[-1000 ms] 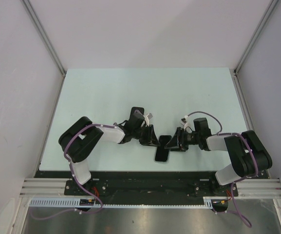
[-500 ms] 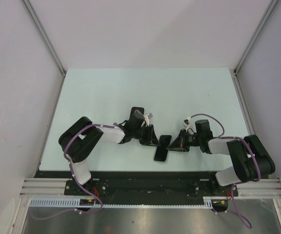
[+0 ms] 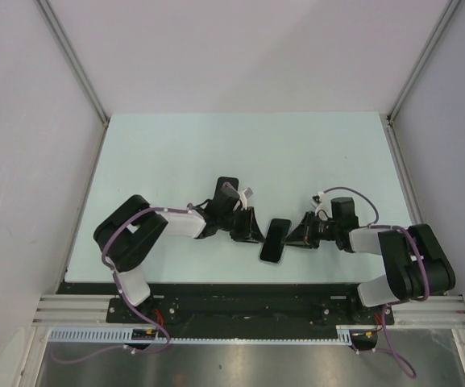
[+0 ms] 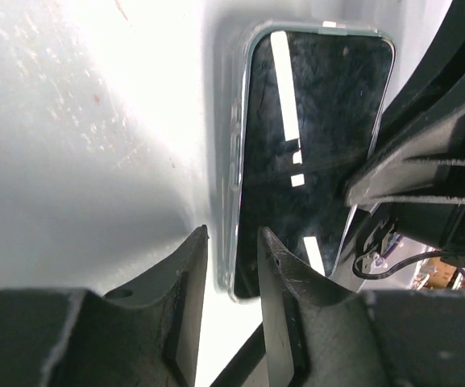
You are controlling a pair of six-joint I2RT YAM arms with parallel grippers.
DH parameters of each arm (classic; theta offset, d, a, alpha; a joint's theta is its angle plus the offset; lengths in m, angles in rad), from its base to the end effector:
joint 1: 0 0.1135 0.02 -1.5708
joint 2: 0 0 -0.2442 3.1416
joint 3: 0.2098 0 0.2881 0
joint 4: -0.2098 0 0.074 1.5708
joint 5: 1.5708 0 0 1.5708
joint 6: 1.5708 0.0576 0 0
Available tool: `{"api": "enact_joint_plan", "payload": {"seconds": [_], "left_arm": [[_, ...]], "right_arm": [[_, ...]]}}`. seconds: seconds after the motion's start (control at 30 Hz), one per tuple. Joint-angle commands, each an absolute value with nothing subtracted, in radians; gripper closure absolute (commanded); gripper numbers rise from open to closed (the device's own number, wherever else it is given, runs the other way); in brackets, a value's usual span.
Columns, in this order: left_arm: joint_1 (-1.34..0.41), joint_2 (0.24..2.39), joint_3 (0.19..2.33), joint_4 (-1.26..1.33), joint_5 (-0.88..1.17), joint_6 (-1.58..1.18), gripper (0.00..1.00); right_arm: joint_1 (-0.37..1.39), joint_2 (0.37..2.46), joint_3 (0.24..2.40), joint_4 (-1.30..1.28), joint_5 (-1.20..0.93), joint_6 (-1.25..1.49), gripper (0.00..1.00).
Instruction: Put the phone into the phone case
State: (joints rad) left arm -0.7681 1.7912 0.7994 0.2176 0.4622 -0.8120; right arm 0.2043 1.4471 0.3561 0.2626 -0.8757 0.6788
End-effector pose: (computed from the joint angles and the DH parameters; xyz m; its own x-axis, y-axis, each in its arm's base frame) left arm 0.2465 -0.2738 0.0610 -0.9637 0.0278 -0.2657 0.2208 0.6430 -0.7333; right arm 0.2340 0.0937 0.0519 -0.9624 0.2113 -0.1709 -0.0438 0.5000 0.8649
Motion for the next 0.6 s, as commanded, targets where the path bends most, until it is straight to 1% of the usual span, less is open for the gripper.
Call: {"api": "enact_joint_plan", "payload": {"seconds": [0.0,0.1,0.13,0.2,0.23,0.33,0.4,0.57], "left_arm": [[-0.772,1.672,0.828,0.147,0.436,-0.761,0.62],[-0.753,1.591,0.838,0.097,0.442,-0.714,0.53],[-0.744,1.569,0.83,0.097,0.452,-0.706,0.46],[-0.703,1.495,0.795,0.118,0.515,-0.701,0.39],[-0.689,1.468,0.778,0.152,0.544,-0.701,0.32],[-0.658,1.402,0.75,0.184,0.646,-0.681,0.22],[-0.655,1.39,0.762,0.184,0.716,-0.655,0.2],[-0.655,1.362,0.755,0.219,0.769,-0.661,0.2]], "right_arm": [[0.155,1.405,0.362,0.322,-0.949,0.627,1.0],[0.155,1.335,0.362,0.359,-1.008,0.643,1.0],[0.155,1.312,0.362,0.368,-1.02,0.647,1.0],[0.155,1.252,0.362,0.411,-1.063,0.678,1.0],[0.158,1.234,0.362,0.429,-1.09,0.693,1.0],[0.181,1.175,0.362,0.54,-1.135,0.784,1.0],[0.213,1.155,0.362,0.641,-1.146,0.862,1.0],[0.313,1.131,0.362,0.846,-1.15,0.975,1.0]]}}
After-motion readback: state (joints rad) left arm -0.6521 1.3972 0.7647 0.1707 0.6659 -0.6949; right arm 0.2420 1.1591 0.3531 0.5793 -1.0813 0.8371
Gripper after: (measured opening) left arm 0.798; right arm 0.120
